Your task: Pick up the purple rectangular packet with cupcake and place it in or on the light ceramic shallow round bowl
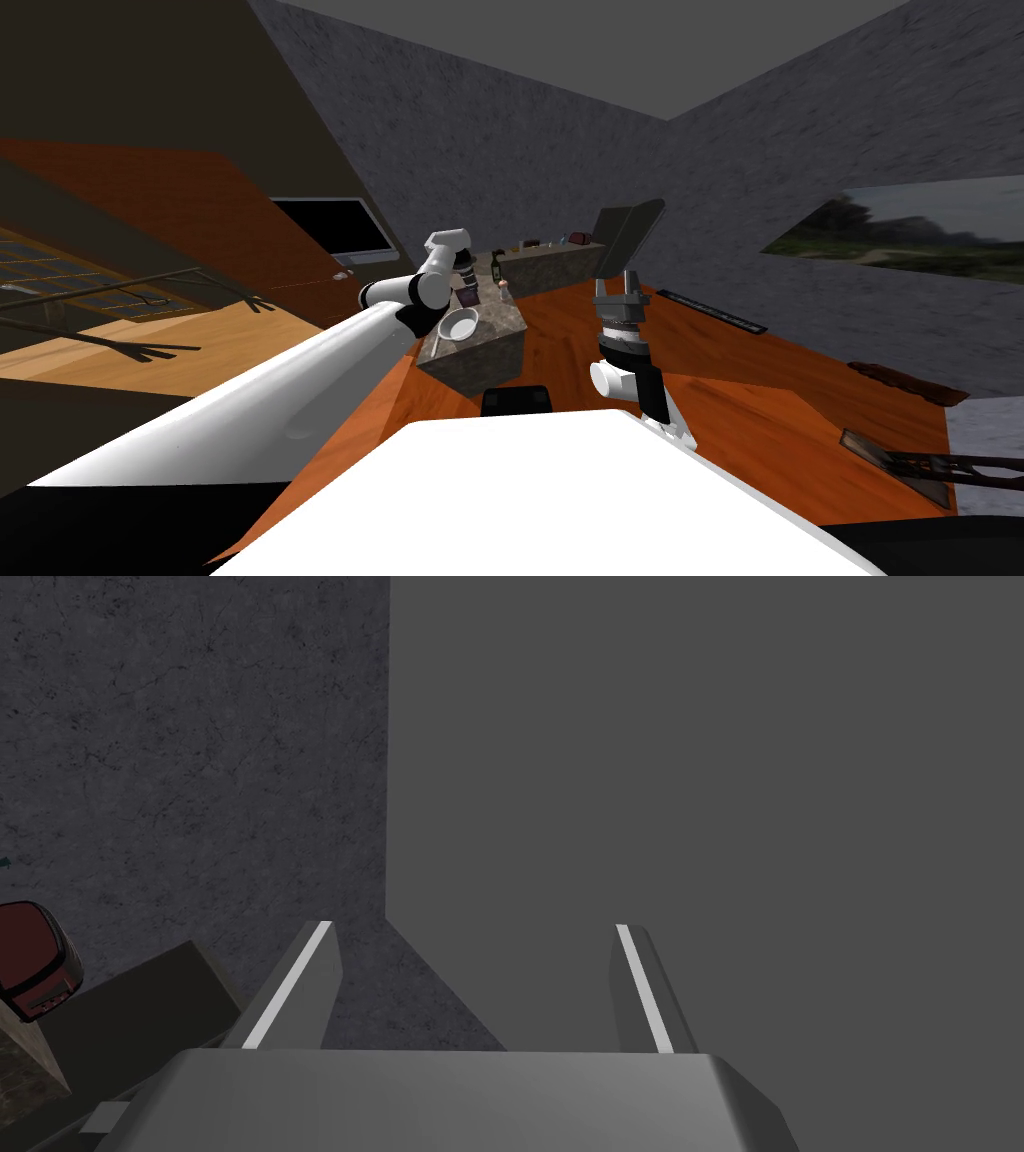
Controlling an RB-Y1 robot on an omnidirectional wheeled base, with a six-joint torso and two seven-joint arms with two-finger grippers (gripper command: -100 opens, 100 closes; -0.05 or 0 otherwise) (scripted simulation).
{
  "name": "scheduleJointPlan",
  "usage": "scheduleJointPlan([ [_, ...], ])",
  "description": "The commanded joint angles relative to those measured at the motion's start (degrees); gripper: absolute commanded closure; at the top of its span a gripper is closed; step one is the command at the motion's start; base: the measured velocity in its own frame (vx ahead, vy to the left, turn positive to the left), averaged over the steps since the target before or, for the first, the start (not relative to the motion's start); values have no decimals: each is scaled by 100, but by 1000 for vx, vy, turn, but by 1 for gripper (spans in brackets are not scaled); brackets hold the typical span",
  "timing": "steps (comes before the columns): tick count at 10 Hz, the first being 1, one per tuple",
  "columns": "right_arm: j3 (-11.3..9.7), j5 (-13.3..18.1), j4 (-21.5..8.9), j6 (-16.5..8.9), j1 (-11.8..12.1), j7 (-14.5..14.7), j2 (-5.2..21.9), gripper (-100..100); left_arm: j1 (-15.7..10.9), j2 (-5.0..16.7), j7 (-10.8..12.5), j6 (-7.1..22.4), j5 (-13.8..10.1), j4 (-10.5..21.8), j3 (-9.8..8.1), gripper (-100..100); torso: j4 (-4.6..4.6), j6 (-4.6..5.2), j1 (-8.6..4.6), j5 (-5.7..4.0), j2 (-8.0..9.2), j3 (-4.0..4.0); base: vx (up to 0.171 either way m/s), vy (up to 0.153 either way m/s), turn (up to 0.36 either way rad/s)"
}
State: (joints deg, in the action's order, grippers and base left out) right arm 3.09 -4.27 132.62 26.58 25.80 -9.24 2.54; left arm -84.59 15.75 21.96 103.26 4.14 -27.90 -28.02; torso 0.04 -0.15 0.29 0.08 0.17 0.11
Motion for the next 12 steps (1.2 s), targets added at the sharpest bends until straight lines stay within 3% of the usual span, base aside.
scheduleJointPlan([
  [1, 0, 0, 0, 0, 0, 0, 0, 0, -222, 61, 20, -29, 28, 117, -41, 100, 0, 0, 0, 0, 0, 0, -16, 85, 16],
  [6, 0, 0, 0, 0, 0, 0, 0, 0, -371, 94, 32, 79, 52, 104, -77, 100, 6, -2, 0, -1, 8, 7, -18, 64, 5],
  [9, 0, 0, 0, 0, 0, 0, 0, 0, -574, 139, 48, 392, 86, 86, -126, 100, 8, -2, -3, -3, 11, 10, -17, 64, 9],
  [12, 0, 0, 0, 0, 0, 0, 0, 0, -708, 168, 58, 900, 108, 76, -158, 100, 7, -3, -8, -4, 14, 11, -18, 55, 8],
])
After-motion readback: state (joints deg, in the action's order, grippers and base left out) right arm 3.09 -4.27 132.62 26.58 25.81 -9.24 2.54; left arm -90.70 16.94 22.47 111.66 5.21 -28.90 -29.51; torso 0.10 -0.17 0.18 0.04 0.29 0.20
